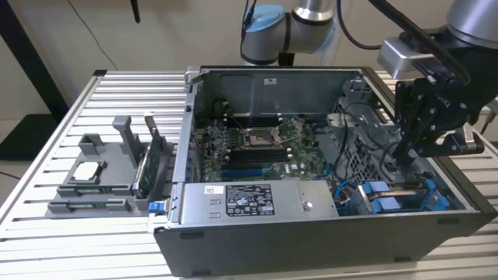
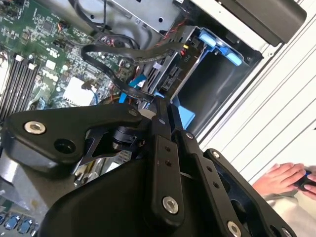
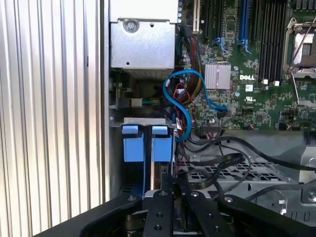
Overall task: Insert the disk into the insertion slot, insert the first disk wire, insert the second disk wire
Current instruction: 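Insert the second disk wire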
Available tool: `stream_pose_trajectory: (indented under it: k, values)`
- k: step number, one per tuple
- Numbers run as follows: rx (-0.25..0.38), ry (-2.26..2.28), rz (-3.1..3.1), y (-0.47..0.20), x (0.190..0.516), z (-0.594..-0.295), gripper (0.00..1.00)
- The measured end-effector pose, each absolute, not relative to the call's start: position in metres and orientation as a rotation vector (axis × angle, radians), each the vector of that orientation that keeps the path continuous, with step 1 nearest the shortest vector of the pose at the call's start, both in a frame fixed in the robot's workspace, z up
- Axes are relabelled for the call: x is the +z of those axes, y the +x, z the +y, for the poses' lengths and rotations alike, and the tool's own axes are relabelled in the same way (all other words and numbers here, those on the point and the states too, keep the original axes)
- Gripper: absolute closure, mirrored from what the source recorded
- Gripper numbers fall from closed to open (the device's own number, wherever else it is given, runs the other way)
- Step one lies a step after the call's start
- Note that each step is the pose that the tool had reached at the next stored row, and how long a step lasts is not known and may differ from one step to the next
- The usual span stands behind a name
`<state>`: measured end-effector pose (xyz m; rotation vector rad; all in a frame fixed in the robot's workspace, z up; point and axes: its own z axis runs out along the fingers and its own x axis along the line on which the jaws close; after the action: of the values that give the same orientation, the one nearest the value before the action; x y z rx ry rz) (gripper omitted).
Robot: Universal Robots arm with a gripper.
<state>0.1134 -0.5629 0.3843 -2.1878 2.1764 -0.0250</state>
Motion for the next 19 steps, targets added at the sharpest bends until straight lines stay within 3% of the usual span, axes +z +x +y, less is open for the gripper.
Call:
stream_pose_trajectory:
  k: [19]
  values:
    - [-0.038, -2.168, 2.157, 0.112, 0.368, -0.564, 0.84]
